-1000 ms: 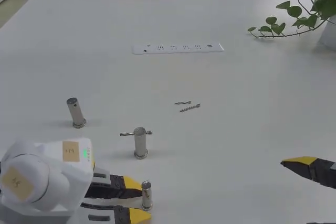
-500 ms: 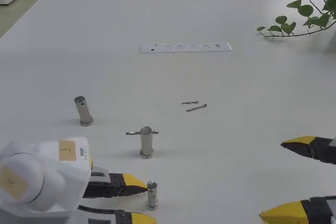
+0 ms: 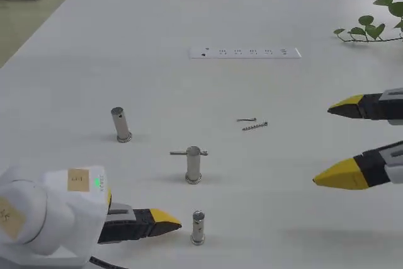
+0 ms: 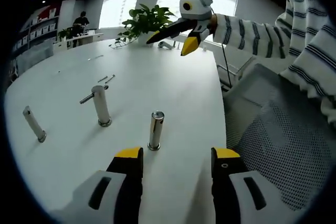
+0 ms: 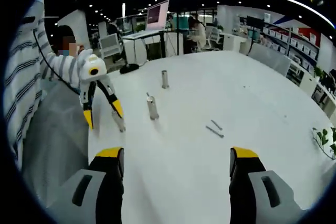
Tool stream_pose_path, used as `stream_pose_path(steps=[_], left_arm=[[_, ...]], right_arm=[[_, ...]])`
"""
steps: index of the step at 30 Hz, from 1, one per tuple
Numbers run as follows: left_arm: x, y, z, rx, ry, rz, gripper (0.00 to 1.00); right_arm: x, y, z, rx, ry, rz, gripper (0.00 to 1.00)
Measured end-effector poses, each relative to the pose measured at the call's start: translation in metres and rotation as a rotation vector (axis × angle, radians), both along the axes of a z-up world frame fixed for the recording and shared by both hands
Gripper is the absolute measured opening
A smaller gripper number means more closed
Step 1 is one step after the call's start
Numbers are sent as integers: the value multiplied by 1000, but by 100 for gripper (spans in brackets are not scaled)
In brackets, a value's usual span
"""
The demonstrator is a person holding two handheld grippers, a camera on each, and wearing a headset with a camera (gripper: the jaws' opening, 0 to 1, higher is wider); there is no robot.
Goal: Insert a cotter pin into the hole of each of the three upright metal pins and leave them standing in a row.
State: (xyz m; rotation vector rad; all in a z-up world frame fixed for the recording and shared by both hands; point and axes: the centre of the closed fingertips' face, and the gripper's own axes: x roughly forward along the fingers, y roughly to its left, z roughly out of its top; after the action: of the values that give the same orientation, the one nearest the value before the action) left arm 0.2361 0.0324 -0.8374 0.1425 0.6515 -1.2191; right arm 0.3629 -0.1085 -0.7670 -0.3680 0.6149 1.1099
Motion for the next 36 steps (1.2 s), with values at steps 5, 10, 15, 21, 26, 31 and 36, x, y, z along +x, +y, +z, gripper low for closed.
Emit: stream_pose_path(steps=[5, 10, 15, 21, 26, 31, 36], left_arm=[[-2, 2, 4, -23, 8, 43, 57], [0, 6, 10, -35, 10, 102, 59], [-3, 7, 11, -32, 25, 137, 74], [-7, 11, 8, -19, 28, 159, 92], [-9, 15, 7, -12, 31, 176, 99], [-12, 16, 9, -19, 36, 190, 99], [-15, 18, 5, -1, 46, 200, 99]], right_arm=[[17, 12, -10, -49, 3, 69, 83], [31, 17, -26, -109, 24, 123, 83], [43, 25, -38, -147, 44, 158, 82], [58, 30, -48, -195, 60, 191, 81], [70, 30, -55, -253, 67, 215, 78], [79, 33, -60, -287, 65, 226, 78], [91, 39, -66, -282, 79, 214, 69]])
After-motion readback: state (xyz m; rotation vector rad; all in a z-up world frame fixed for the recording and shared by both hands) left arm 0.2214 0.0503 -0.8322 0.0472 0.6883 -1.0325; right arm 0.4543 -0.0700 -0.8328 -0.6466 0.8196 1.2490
